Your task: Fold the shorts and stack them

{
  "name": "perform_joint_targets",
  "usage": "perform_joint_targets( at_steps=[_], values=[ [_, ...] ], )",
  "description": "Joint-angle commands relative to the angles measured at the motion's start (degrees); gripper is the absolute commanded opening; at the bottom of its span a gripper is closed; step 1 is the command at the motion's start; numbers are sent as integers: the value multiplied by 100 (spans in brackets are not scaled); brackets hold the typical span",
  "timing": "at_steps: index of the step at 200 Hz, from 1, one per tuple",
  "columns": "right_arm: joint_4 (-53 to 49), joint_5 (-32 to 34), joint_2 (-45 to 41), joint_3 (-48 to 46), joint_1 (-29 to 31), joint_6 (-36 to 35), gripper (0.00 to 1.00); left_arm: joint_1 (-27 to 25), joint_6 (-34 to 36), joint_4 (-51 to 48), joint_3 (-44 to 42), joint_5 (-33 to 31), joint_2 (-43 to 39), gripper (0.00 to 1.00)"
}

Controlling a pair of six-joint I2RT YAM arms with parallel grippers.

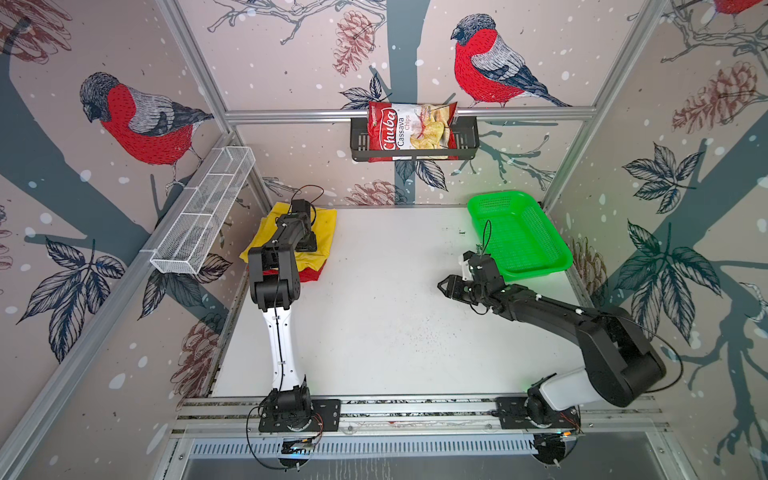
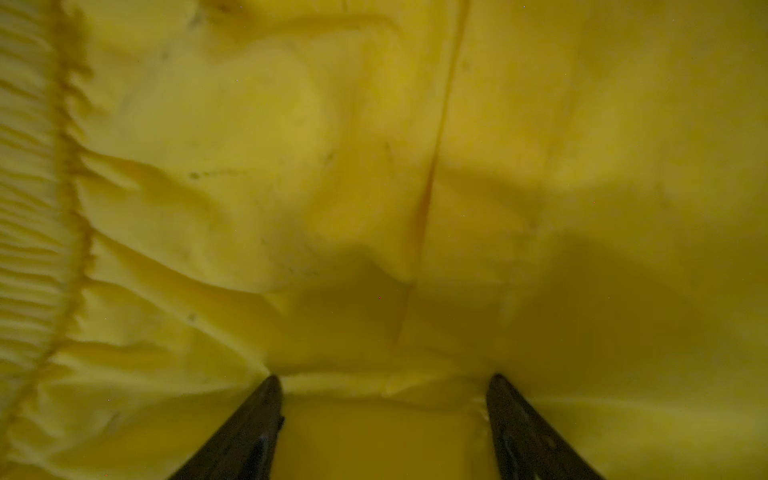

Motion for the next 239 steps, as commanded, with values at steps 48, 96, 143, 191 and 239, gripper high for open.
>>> perform_joint_targets(
  at_steps=[48,96,143,191,239],
  values=[
    [80,62,-163,-44,6,-99,51,-599,-690,107,-213,824,-281,78],
    [45,92,-314,-27,-31,-170,51,-881,-766,-100,307,562,-361,79],
    [-318,405,-770,358,-383,-753,58,-1144,-535,280,-10,180,-1836,97],
    [-91,1333,-1924,276,-1600,-1732,100,-1342,74,3335,-3272,591,-4689,98],
    [1134,1949,-3021,-816,-2561,-2809,99,-1341,320,7617,-7586,436,-6889,98]
  ],
)
